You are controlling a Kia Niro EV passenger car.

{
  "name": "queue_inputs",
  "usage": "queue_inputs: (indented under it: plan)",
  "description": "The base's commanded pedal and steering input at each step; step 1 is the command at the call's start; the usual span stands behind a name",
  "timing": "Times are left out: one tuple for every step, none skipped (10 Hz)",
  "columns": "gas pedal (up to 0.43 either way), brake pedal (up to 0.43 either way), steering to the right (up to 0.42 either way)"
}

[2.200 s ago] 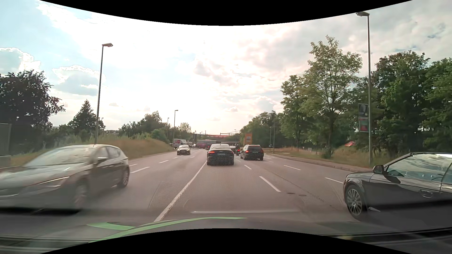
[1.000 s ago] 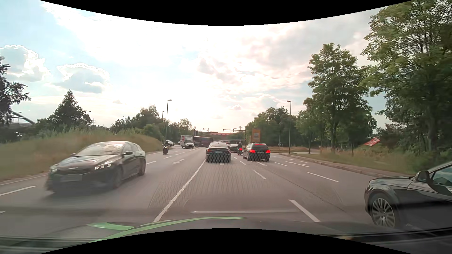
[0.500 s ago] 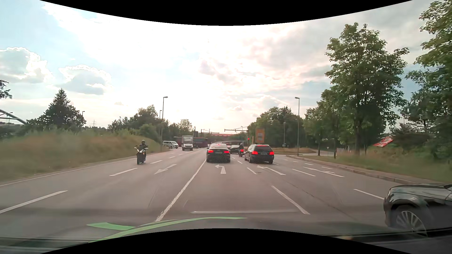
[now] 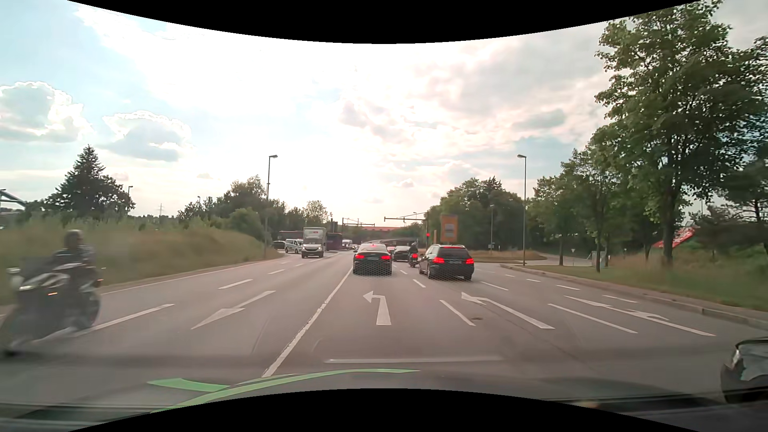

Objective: Follow the waypoints while adhering to traffic rules and regulations

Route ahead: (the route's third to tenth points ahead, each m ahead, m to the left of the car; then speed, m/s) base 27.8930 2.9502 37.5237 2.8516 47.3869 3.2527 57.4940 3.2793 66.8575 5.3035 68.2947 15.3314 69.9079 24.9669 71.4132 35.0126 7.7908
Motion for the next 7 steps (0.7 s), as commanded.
queue_inputs:
  plan:
    - [0.008,0.0,-0.007]
    - [0.0,0.0,-0.007]
    - [0.0,0.0,-0.007]
    - [0.0,0.0,-0.007]
    - [0.0,0.0,-0.007]
    - [0.0,0.0,-0.007]
    - [0.0,0.0,-0.007]
